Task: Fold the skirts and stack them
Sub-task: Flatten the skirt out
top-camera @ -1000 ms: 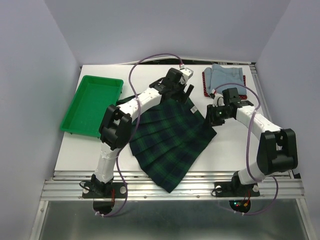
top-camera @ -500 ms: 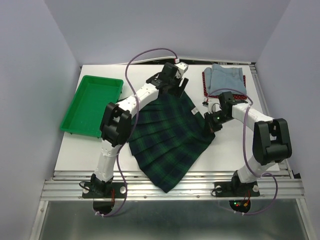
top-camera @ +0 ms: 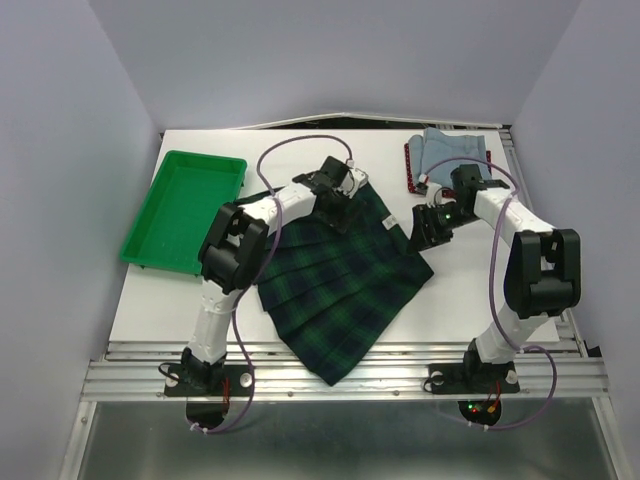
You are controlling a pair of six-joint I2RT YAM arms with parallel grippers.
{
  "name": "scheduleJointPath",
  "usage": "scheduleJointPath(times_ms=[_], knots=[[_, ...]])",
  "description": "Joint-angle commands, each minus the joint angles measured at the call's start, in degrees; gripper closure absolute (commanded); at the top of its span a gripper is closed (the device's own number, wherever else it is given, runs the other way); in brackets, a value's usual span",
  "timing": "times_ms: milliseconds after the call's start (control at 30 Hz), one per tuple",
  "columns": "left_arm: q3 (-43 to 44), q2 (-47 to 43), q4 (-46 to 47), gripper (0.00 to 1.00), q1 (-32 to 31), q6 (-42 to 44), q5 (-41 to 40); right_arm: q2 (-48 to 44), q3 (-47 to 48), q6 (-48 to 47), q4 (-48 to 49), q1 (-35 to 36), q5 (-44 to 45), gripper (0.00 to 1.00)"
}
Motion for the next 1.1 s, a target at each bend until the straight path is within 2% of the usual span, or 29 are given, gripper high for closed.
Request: scheduleJointPath(times_ms=[0,133,267,333,433,533,700,867,933,1000,1067], knots=[[5.1,-7.9,6.9,0.01,2.1,12.3,6.8,0.7,-0.5,-8.1,-8.0,0.3,-0.7,0.48],[15.1,-3.2,4.3,0.03,2.9,26.1,11.5,-1.8,-2.6,-10.9,-8.6,0.3,0.5,0.52],[25.7,3.9,2.8,0.07,3.2,30.8,12.9,-2.6,-3.2,-11.7,-9.7,0.3,0.9,0.52],[28.2,7.4,5.3,0.10,3.6,30.7,13.5,-2.8,-3.9,-11.8,-9.3,0.3,1.0,0.50],[31.4,12.5,7.1,0.13,4.4,30.2,19.7,-2.5,-4.4,-12.8,-9.4,0.3,0.8,0.47],[31.5,14.3,9.8,0.14,4.8,29.4,20.9,-2.5,-4.7,-13.1,-9.6,0.3,0.7,0.43],[33.1,18.6,12.8,0.14,4.9,28.1,23.3,-1.8,-5.4,-12.9,-9.1,0.3,1.6,0.41],[36.6,22.6,15.1,0.15,4.9,25.7,22.1,-1.0,-7.2,-12.2,-6.7,0.3,3.8,0.44],[38.0,23.6,17.2,0.28,5.5,24.0,22.2,-0.1,-7.5,-11.6,-6.0,0.3,4.8,0.47],[38.9,24.3,18.4,0.34,5.9,21.9,22.0,1.1,-7.3,-11.4,-5.7,0.3,5.8,0.48],[39.8,24.9,18.3,0.37,5.9,21.7,21.0,1.9,-7.0,-11.3,-5.9,0.3,6.5,0.48]])
